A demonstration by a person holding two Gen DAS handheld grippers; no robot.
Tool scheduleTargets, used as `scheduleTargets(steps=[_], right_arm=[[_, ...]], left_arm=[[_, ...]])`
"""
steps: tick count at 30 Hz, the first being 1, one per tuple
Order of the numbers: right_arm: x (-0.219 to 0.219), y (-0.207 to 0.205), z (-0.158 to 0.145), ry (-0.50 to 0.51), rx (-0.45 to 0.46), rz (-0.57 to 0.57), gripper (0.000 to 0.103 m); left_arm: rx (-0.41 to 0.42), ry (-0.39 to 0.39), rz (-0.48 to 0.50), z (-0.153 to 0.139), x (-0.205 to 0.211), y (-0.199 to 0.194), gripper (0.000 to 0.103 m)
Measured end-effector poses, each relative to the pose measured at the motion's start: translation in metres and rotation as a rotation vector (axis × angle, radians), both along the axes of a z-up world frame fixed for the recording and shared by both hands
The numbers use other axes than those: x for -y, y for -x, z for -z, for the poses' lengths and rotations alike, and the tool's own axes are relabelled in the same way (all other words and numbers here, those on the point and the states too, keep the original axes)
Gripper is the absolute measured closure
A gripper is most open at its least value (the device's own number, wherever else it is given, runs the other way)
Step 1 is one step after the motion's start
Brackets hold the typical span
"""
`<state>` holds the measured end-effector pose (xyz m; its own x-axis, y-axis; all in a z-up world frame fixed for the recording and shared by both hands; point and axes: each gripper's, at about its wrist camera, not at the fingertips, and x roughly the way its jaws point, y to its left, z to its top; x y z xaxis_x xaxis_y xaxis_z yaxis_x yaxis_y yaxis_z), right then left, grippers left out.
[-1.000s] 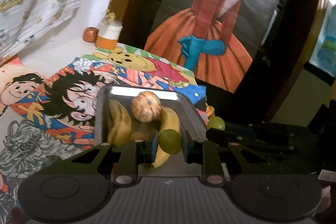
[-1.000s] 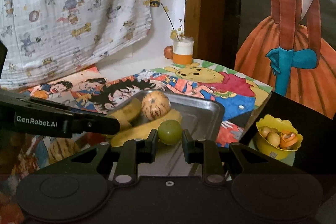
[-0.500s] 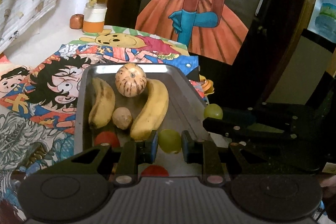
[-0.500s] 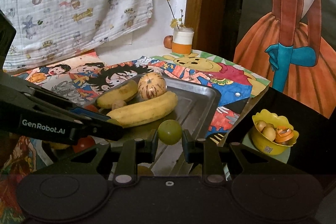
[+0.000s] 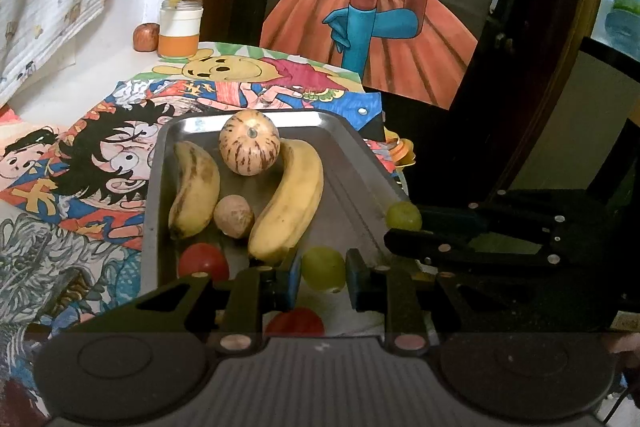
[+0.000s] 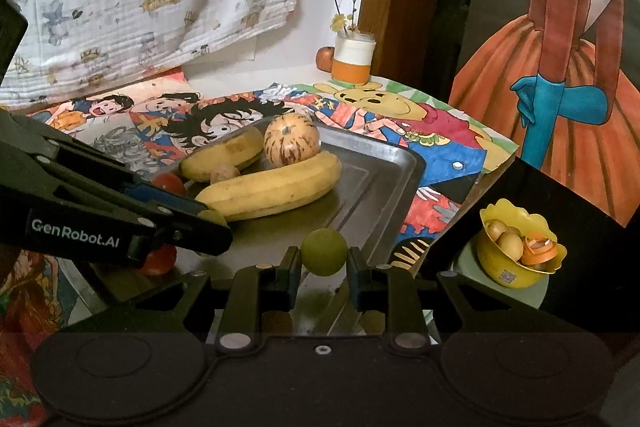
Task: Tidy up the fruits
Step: 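Lower the grapes and open the left tool while the right tool releases its grape onto the tray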
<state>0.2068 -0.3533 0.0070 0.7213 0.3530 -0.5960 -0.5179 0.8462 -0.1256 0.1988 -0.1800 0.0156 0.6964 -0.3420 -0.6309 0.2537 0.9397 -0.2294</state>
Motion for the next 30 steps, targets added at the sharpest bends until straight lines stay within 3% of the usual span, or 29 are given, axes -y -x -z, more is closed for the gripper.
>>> scheduleTargets(steps=[15,30], right_arm=[[-0.004,-0.002,0.000,0.039,-0.017,-0.011,0.077],[-0.010,-0.003,0.000,0.081,-0.029,-0.027,0.077]], left_arm=[[-0.006,-0.069,0.022,0.000,0.007,0.002,0.076],[-0.008,-0.076,0.025,-0.001,0.007,0.002,0.076]])
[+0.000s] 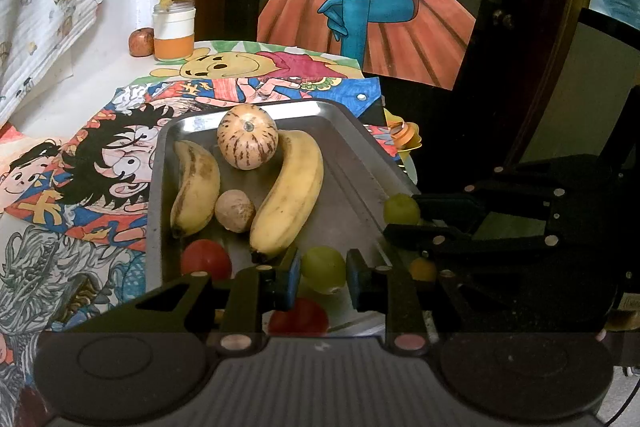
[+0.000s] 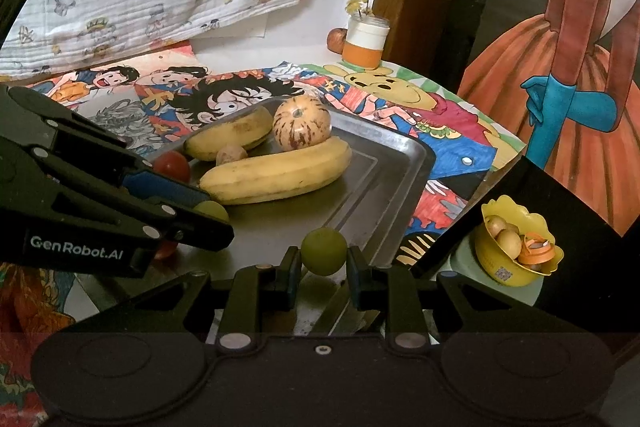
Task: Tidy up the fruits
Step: 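Lower the grapes and open the left tool while the right tool releases its grape onto the tray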
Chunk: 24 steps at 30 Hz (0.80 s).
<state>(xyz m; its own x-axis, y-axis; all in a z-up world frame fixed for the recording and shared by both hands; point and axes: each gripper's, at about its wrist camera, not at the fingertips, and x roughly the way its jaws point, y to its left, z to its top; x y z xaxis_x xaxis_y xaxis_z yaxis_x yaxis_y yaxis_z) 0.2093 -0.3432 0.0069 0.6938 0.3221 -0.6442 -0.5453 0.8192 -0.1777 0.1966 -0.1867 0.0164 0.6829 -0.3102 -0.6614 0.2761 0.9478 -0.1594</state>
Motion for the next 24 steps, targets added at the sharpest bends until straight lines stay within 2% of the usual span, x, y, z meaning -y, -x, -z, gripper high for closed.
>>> scheduleTargets(steps=[19,21,24], right_arm=[[0.0008,0.0005,0.0001,-0.004,-0.001,0.001,0.077],[0.0009,0.0008,0.0000,-0.005,0.000,0.001,0.077],[0.0014,0.0021,-0.0007,-0.013,0.000,0.004,0.077]], left_arm=[[-0.002,0.008,0.000,-0.0004,-0.0015,0.0002,0.076],[-0.003,0.013,-0.001,-0.0006,-0.0020,0.0002,0.074],[-0.007,0.022,-0.017,-0.0012,-0.0054,-0.0002,0.063]])
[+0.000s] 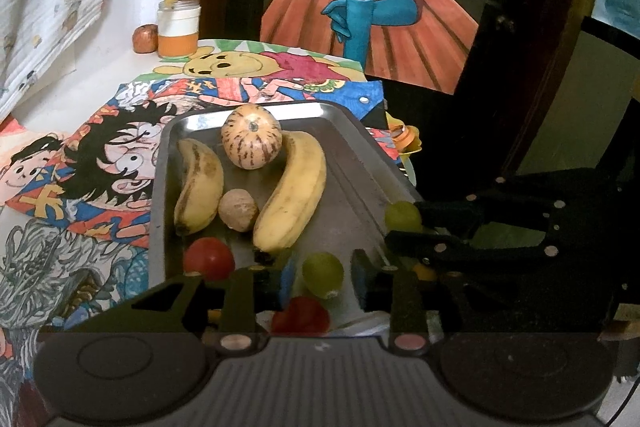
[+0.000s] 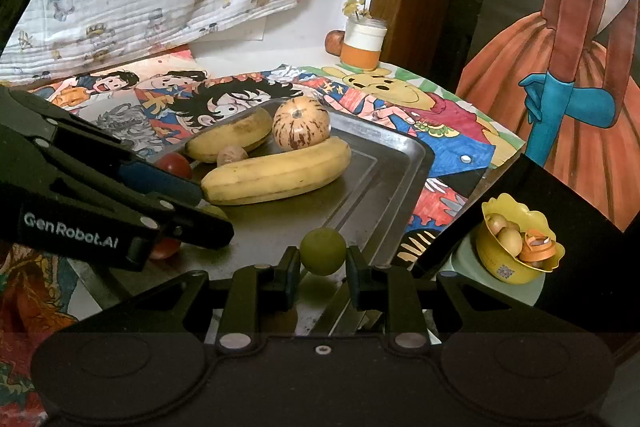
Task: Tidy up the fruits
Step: 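Lower the grapes and open the left tool while the right tool releases its grape onto the tray, then withdraw both open tools up and away from the tray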
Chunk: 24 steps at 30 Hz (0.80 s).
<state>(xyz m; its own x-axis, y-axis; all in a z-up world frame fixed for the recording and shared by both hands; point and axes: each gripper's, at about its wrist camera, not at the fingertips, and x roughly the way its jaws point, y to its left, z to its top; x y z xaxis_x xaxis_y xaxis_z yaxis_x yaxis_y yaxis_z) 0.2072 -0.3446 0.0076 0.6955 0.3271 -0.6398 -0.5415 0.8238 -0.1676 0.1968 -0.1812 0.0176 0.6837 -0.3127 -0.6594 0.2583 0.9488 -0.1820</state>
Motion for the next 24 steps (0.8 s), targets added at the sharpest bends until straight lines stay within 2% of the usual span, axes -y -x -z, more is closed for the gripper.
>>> scheduleTargets(steps=[8,12,14,24], right_arm=[[0.000,0.002,-0.001,-0.011,0.001,0.007,0.072],[-0.001,0.005,-0.002,-0.016,0.007,0.013,0.065],[-0.001,0.006,-0.003,-0.016,0.015,0.024,0.058],[0.002,0.006,-0.006,-0.097,0.022,0.084,0.048]], left_arm=[[-0.006,0.048,-0.027,-0.002,-0.009,0.002,0.058],[0.000,0.066,-0.043,-0.004,-0.014,0.003,0.055],[0.006,0.077,-0.052,-0.005,-0.016,0.003,0.052],[0.054,0.126,-0.115,-0.015,-0.030,0.011,0.034]])
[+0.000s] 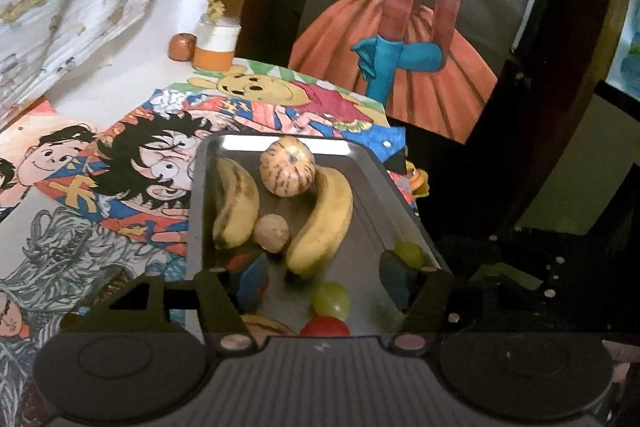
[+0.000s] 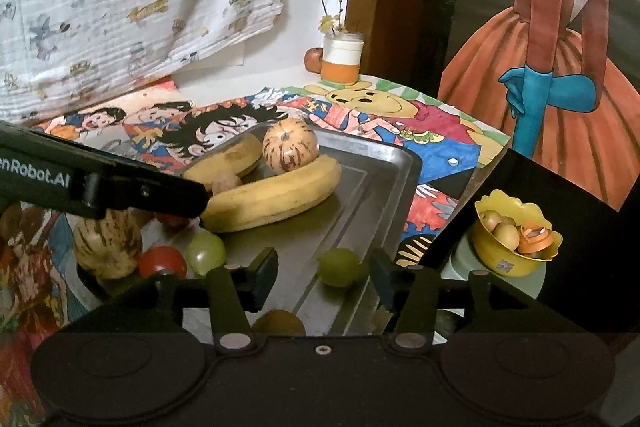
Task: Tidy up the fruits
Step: 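Withdraw both open tools up and away from the tray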
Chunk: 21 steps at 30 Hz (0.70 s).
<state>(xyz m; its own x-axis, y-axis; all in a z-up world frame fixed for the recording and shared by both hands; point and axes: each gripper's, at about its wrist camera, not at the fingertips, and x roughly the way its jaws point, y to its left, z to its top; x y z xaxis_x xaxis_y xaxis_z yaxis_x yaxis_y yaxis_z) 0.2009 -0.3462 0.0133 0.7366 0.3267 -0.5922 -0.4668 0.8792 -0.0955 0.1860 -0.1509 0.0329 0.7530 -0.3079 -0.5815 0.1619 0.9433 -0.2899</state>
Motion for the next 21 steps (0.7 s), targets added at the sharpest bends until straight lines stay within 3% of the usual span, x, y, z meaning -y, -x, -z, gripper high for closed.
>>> scheduleTargets(steps=[14,21], right_arm=[[0.004,0.003,-0.012,-0.147,0.018,0.085,0.021],[0.002,0.009,-0.021,-0.179,0.046,0.103,0.010]], left_arm=[[0.046,0.024,-0.119,-0.009,-0.024,0.009,0.007],[0.067,0.025,-0.168,-0.011,-0.031,0.014,0.001]])
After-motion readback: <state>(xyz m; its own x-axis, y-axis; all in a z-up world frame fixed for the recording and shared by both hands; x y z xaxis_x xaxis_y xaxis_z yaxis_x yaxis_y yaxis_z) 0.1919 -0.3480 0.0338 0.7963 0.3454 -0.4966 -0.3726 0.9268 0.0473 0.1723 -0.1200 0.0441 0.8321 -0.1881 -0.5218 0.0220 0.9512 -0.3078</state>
